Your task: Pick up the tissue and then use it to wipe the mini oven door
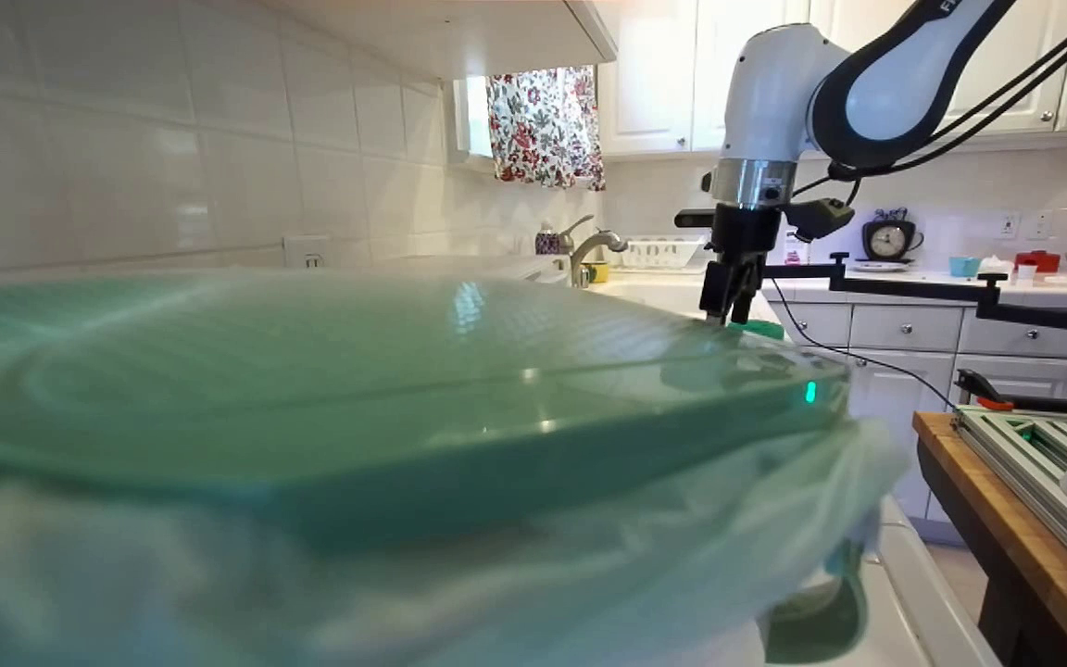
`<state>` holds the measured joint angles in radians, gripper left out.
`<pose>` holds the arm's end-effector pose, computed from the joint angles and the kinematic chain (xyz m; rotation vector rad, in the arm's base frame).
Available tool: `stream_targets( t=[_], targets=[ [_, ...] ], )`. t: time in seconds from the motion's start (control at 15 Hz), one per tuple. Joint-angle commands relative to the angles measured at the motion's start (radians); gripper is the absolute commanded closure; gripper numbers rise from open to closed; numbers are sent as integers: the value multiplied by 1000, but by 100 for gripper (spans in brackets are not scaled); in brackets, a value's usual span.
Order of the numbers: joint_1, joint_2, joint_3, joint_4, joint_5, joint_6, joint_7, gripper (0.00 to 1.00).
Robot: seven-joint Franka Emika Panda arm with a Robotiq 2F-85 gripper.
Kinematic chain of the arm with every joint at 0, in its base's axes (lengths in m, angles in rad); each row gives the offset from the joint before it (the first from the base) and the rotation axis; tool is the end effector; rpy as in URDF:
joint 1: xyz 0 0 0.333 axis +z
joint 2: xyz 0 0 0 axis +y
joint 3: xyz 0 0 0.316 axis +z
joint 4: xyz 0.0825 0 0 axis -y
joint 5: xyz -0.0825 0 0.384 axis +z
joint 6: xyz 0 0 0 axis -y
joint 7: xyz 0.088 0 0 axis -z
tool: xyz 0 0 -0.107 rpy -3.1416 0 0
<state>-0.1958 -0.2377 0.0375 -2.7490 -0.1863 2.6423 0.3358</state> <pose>0.3953 -0.0589 0.3030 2.9948 -0.5090 0.2112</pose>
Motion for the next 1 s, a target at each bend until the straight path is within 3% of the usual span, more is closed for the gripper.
stream_targets(
  t=[0.0,0.27,0.33,0.93],
  targets=[
    [9,-5,-10,1,-2,-4,0,0],
    [15,4,-17,8,16,0,-13,0],
    [-3,45,-14,24,-5,51,15,0],
    [59,294,-66,133,104,217,-75,0]
  ],
)
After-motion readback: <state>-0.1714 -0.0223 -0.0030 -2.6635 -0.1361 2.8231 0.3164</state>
